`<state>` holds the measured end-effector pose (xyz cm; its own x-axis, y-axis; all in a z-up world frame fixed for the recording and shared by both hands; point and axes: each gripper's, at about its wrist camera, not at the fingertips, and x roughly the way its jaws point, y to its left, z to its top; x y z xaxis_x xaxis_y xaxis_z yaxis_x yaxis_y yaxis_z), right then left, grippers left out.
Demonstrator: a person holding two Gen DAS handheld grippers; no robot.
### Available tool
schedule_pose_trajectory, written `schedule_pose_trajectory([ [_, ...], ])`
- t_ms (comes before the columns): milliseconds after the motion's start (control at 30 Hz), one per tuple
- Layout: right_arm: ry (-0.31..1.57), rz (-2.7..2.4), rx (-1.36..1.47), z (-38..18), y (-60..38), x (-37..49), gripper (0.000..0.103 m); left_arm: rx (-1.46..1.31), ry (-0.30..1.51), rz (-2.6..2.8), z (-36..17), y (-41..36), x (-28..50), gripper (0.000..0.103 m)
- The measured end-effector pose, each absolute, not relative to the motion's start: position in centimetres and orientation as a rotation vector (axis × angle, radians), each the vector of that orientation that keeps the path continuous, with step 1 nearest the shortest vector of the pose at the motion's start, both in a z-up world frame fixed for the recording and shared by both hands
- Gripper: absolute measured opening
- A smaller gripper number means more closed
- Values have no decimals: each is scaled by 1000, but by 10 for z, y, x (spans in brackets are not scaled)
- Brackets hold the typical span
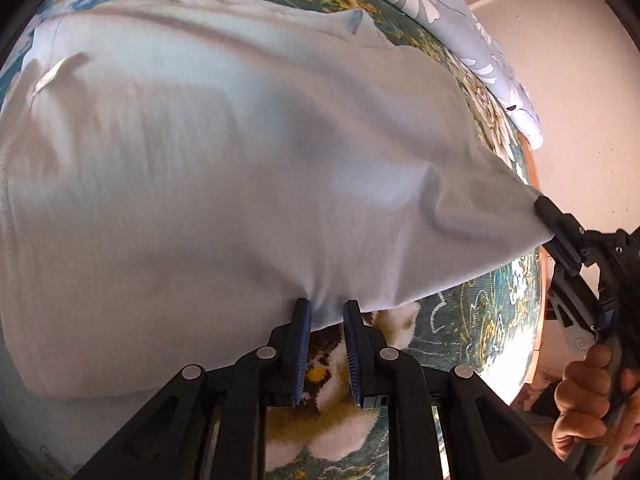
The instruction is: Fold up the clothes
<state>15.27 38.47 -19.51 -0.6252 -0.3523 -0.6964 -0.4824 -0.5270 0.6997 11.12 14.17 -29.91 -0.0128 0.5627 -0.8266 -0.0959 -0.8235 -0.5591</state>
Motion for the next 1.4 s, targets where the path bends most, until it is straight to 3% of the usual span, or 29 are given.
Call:
schedule_pose_trajectory([
  [233,1399,2456,-1341,-171,364,126,5,-1671,-795,1949,-263,70,109,20],
  [467,1157,2714,-1455,-145,280,88,5,-1419,-1094,2186,-206,-48,83,20],
  [600,903,2997,-1697,-136,196,90,5,-1357,-1217,2257,-197,-104,88,36],
  [700,723,2956,-1997,-170,148,94,4,-1414,-1282,2229,-212,-112,90,37],
  [800,660,2821,-2165,-207,127,96,4,-1504,-1282,2196,-231,-104,93,37],
  [1033,703,2860,-2122,-196,137,102,5,-1576,-1232,2091,-246,-74,89,42],
  [1200,612,2876,-2172,-194,132,110,5,-1650,-1324,1937,-274,-57,88,44],
  [1400,633,2879,-2159,-191,133,113,5,-1627,-1325,1894,-279,-45,72,44],
])
